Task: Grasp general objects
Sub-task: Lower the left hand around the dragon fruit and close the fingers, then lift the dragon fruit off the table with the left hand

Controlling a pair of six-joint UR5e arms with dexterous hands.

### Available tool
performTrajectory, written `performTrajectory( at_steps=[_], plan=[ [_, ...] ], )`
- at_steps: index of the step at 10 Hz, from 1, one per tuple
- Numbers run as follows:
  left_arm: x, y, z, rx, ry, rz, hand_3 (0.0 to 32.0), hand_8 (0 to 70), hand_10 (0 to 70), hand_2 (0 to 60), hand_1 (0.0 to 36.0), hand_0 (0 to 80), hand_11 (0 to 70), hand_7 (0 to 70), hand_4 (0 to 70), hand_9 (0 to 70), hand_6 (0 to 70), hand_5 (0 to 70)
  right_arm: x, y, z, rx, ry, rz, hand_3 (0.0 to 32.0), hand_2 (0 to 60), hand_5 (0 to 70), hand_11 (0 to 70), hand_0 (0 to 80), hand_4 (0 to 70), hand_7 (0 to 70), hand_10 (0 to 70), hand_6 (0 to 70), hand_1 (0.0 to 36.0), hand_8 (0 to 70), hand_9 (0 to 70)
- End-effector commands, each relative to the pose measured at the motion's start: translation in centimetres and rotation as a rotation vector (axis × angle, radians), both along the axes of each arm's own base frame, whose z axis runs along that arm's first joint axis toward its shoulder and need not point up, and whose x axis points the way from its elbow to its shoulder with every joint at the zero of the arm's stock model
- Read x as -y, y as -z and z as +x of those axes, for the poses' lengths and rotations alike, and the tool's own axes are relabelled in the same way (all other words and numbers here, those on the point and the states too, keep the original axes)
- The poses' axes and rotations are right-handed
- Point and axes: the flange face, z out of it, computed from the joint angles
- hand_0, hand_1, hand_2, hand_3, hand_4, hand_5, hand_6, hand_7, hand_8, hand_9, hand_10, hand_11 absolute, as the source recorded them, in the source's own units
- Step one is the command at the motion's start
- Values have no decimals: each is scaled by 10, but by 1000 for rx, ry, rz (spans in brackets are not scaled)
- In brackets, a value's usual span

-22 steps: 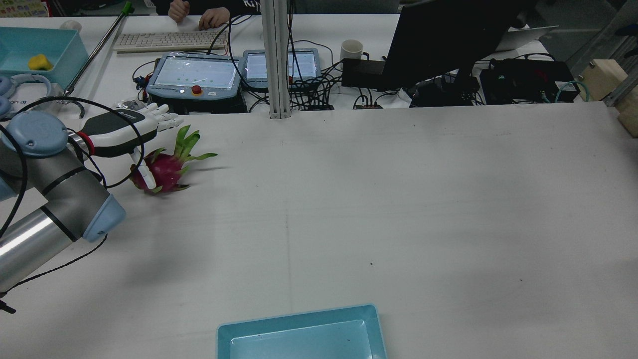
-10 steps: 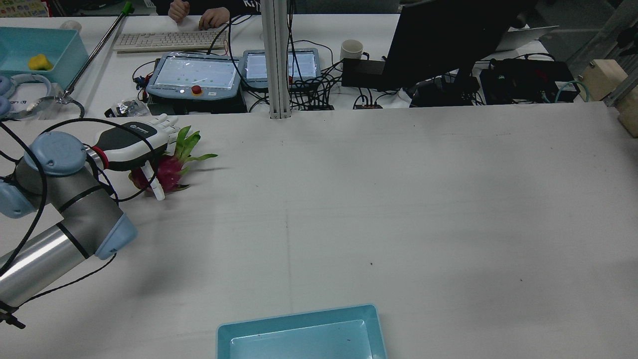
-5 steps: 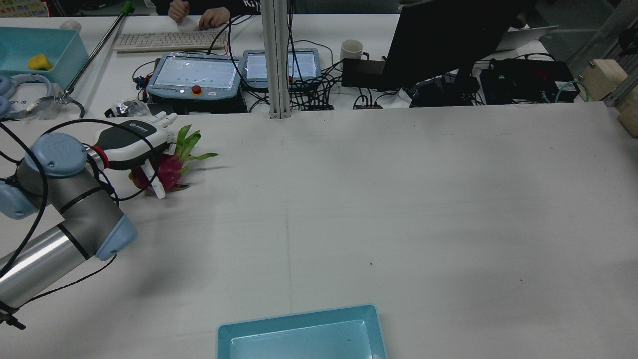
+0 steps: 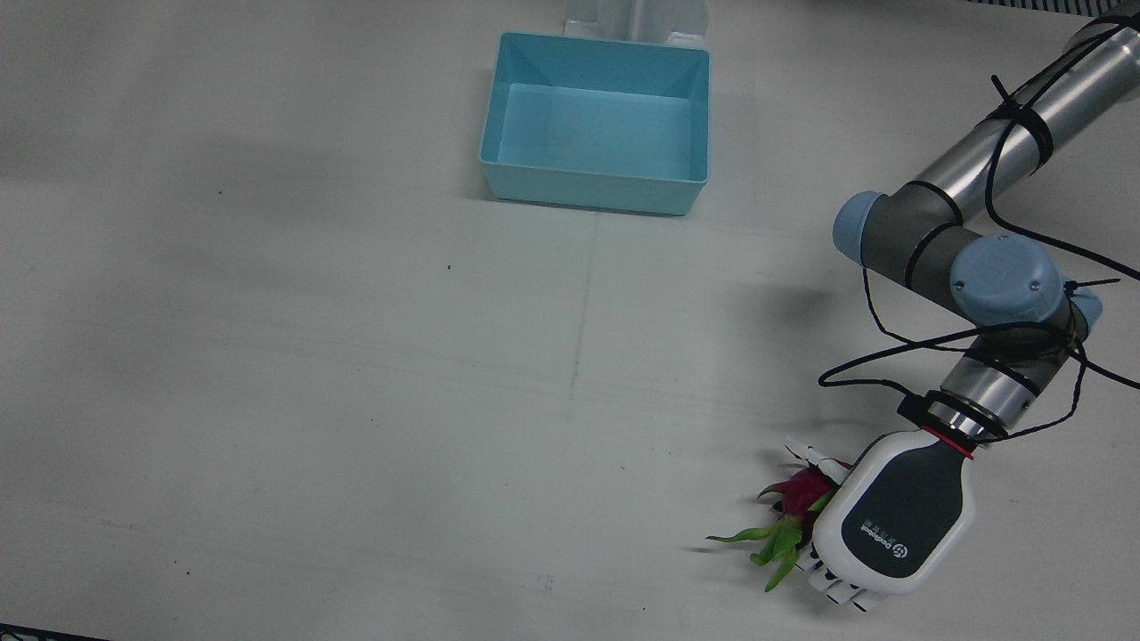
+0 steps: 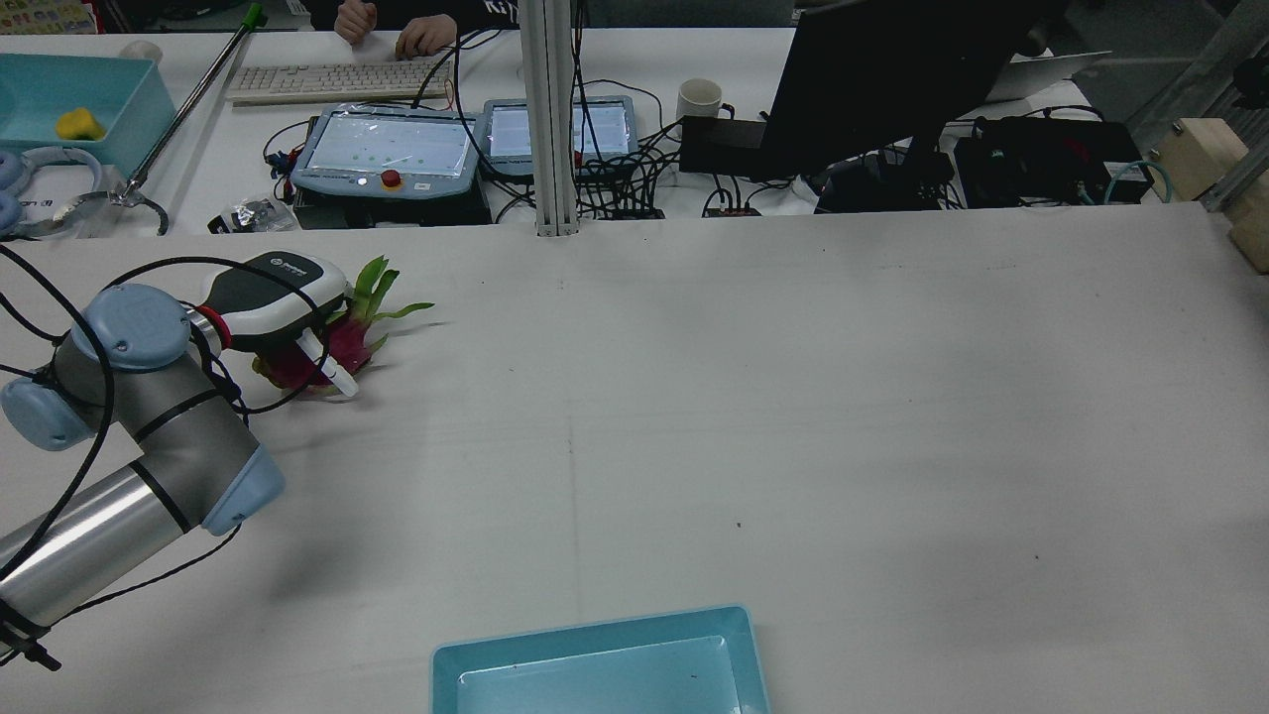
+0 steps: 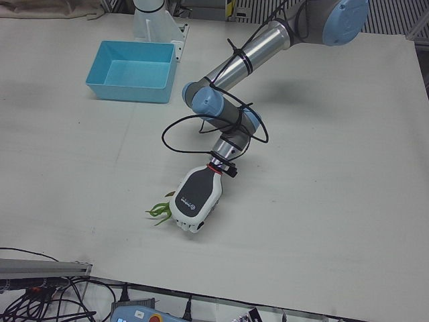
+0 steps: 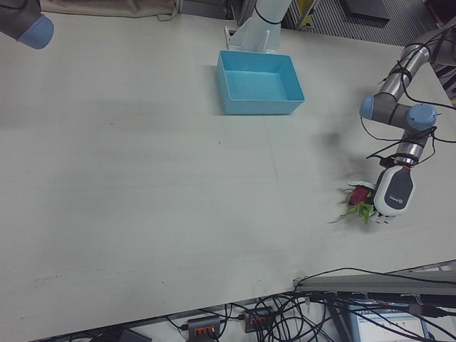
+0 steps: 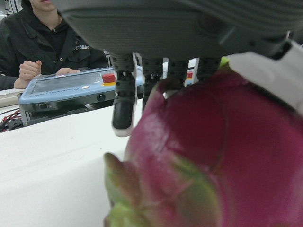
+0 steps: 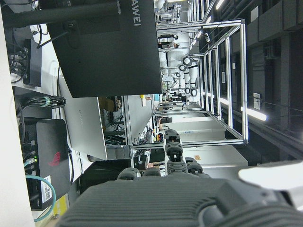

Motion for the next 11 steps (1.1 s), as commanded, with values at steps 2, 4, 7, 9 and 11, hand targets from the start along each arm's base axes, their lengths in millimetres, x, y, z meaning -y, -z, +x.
performTrajectory(
  at_steps=[2, 4, 7, 9, 11],
  plan=[
    [-10, 50, -10, -31, -6, 18, 0, 454, 420, 600, 263, 474, 598, 700, 405, 646, 549, 250, 0, 1, 0, 0, 0, 0, 0, 0, 0, 0, 0, 0, 0, 0, 0, 0, 0, 0],
    [-23, 84, -22, -98, -9, 2, 0, 457, 439, 600, 283, 470, 627, 700, 379, 652, 534, 235, 0, 1, 0, -1, 0, 2, 0, 0, 0, 0, 0, 0, 0, 0, 0, 0, 0, 0],
    [-54, 147, -47, -175, -149, 7, 0, 454, 447, 600, 278, 463, 638, 700, 359, 644, 513, 219, 0, 1, 0, -1, 0, 2, 0, 0, 0, 0, 0, 0, 0, 0, 0, 0, 0, 0],
    [-54, 215, -95, -198, -117, 53, 0, 456, 472, 600, 271, 464, 676, 700, 354, 643, 515, 213, 0, 2, 0, -1, 0, 3, 0, 0, 0, 0, 0, 0, 0, 0, 0, 0, 0, 0],
    [-87, 250, -113, -213, -157, 86, 0, 469, 479, 600, 269, 464, 685, 700, 364, 641, 508, 202, 0, 0, 0, 0, 0, 0, 0, 0, 0, 0, 0, 0, 0, 0, 0, 0, 0, 0]
  ],
)
